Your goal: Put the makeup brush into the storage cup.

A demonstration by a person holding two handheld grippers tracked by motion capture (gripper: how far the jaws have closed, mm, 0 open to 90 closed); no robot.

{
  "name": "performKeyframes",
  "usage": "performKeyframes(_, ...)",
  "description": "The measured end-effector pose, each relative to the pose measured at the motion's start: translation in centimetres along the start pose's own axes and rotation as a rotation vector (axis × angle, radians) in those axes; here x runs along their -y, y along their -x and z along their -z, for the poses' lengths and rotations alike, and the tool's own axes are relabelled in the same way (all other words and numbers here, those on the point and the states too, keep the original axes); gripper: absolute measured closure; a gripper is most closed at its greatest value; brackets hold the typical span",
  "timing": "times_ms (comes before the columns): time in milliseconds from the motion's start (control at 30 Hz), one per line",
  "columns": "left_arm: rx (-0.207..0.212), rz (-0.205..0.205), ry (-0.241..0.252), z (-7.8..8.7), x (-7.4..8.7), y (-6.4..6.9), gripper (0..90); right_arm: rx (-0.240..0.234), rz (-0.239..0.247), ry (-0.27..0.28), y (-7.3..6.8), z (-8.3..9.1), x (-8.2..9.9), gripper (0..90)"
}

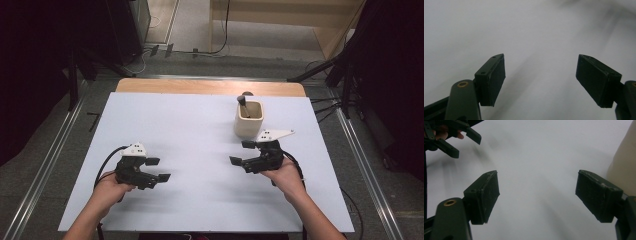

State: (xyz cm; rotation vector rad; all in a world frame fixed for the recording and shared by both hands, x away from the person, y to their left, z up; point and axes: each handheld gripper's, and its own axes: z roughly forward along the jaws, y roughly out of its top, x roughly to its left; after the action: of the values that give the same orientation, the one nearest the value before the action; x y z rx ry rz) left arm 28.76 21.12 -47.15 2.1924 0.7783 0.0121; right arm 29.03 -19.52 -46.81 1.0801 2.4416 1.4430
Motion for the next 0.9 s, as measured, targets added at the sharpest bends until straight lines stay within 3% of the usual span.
performKeyframes(233,0.013,-0.036,-0.003,0.0,0.1,0.3,24.0,-0.003,0.003,0.003,-0.2,0.5,0.5,19.6)
performKeyframes(900,0.014,-0.031,-0.006,0.0,0.1,0.1,23.1,-0.01,0.033,-0.026,-0.2,1.8,2.3,19.6)
